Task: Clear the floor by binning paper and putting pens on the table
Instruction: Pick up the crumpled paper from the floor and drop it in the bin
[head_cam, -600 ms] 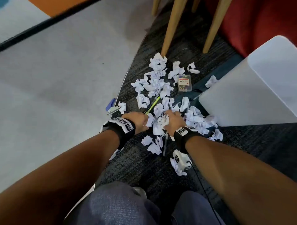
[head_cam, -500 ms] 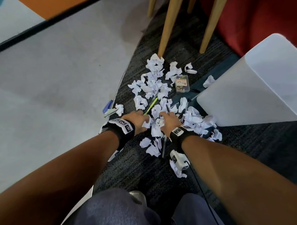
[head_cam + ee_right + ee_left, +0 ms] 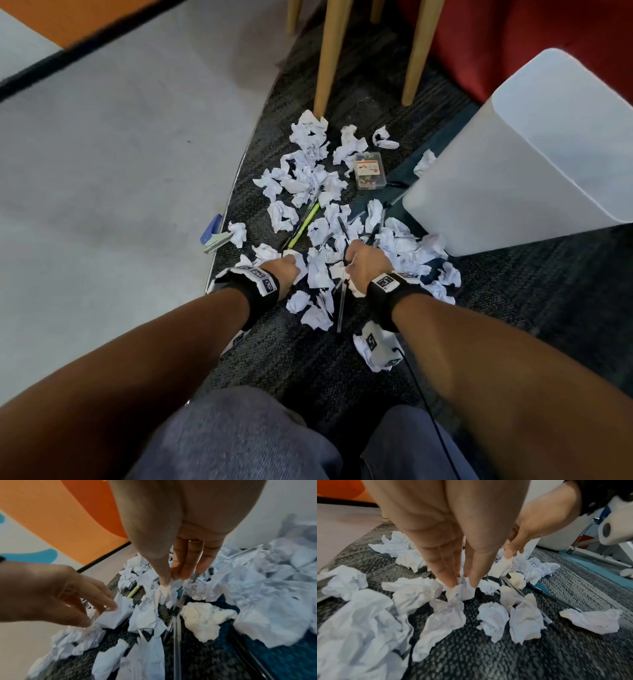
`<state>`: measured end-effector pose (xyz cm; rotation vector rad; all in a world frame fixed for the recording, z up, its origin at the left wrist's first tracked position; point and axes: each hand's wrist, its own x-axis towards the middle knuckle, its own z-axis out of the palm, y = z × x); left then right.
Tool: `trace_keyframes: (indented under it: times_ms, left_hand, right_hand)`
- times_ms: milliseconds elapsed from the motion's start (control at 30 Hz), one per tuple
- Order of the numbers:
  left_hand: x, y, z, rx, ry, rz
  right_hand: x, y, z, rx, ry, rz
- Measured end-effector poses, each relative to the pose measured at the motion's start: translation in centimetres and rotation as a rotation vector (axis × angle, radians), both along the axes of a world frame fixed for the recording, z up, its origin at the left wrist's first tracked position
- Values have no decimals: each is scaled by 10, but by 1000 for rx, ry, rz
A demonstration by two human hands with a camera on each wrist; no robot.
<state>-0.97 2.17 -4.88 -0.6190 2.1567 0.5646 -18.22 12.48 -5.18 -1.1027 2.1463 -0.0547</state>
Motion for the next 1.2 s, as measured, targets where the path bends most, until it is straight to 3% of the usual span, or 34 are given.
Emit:
trace_keyframes:
  times_ms: [233,533,733,967,1067,1200]
  left_hand:
    - [-9,-11,13,-78,206,107]
    - [-23,3,27,92,416,378]
    - [-44,0,33,34,547,289]
    - [-55,-18,62,43,481,381]
    - [-68,-33,89,35,457,393]
    - [-92,-43,125,49,548,500]
  right_hand:
    - [-6,10,7,-99,-133,-236]
    - [-12,14,16,-260,-201,-329]
    - [-20,10,12,-145,-288,-327]
    - [-22,-2,29,-232,-416,-579]
    - [-30,-13,56,-341,-604,-656]
    - [-38,-28,97,-467,-1100,-926]
